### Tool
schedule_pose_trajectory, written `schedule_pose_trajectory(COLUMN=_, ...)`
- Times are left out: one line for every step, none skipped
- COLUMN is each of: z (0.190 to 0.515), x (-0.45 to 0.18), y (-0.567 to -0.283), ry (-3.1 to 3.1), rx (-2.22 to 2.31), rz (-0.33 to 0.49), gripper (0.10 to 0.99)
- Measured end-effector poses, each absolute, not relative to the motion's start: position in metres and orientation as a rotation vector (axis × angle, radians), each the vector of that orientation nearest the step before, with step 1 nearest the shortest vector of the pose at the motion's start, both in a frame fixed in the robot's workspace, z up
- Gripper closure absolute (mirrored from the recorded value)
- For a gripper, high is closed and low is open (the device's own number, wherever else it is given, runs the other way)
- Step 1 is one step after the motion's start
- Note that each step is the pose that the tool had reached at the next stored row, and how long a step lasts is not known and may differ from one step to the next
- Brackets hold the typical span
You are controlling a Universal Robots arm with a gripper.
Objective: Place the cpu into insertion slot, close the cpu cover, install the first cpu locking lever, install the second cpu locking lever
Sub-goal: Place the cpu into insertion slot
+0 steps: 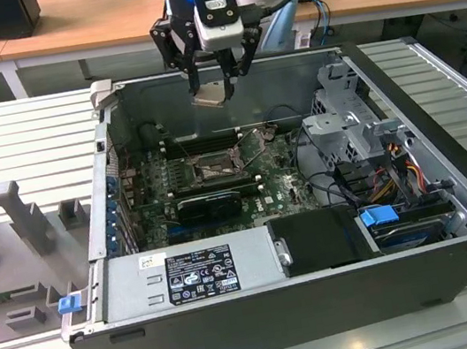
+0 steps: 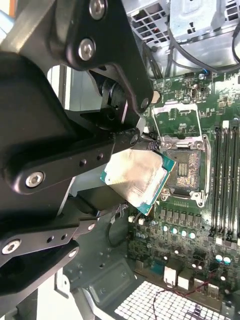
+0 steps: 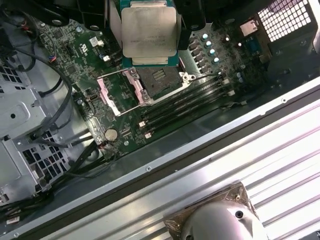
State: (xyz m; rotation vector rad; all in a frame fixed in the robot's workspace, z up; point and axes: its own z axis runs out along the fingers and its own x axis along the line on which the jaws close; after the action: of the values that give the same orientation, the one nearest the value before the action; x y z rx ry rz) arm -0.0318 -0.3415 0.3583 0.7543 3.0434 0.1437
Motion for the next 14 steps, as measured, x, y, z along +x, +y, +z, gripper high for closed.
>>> schedule_pose_trajectory(z=0.357, x=-0.032, y=-0.342, ry=3.041, rx=0.762, rz=0.144, gripper=0.557)
schedule_pose_trajectory(z=0.356, x=-0.032, y=-0.342, ry=3.040, rx=0.766, rz=0.144, gripper=0.557)
schedule_pose_trajectory(z=0.355, x=-0.032, y=-0.342, ry=3.040, rx=0.766, rz=0.144, gripper=0.557)
schedule_pose_trajectory(z=0.353, x=-0.032, y=-0.342, ry=3.040, rx=0.767, rz=0.144, gripper=0.557)
schedule_pose_trajectory(z=0.351, x=-0.032, y=-0.342, ry=3.040, rx=0.767, rz=0.143, gripper=0.557)
schedule_pose_trajectory(z=0.350, x=-0.032, y=-0.342, ry=3.040, rx=0.768, rz=0.144, gripper=0.557)
schedule_pose_trajectory(z=0.349, x=-0.032, y=-0.342, ry=3.039, rx=0.771, rz=0.143, gripper=0.557)
schedule_pose_trajectory(z=0.348, x=-0.032, y=-0.342, ry=3.036, rx=0.780, rz=0.143, gripper=0.557)
schedule_pose_trajectory(z=0.348, x=-0.032, y=-0.342, ry=3.033, rx=0.791, rz=0.143, gripper=0.557)
schedule_pose_trajectory(z=0.348, x=-0.032, y=-0.342, ry=3.029, rx=0.805, rz=0.143, gripper=0.557)
schedule_pose_trajectory(z=0.347, x=-0.032, y=-0.342, ry=3.018, rx=0.841, rz=0.143, gripper=0.557)
schedule_pose_trajectory(z=0.346, x=-0.032, y=-0.342, ry=3.013, rx=0.858, rz=0.143, gripper=0.557)
schedule_pose_trajectory(z=0.346, x=-0.032, y=-0.342, ry=3.007, rx=0.876, rz=0.143, gripper=0.557)
schedule_pose_trajectory(z=0.346, x=-0.032, y=-0.342, ry=2.997, rx=0.906, rz=0.143, gripper=0.557)
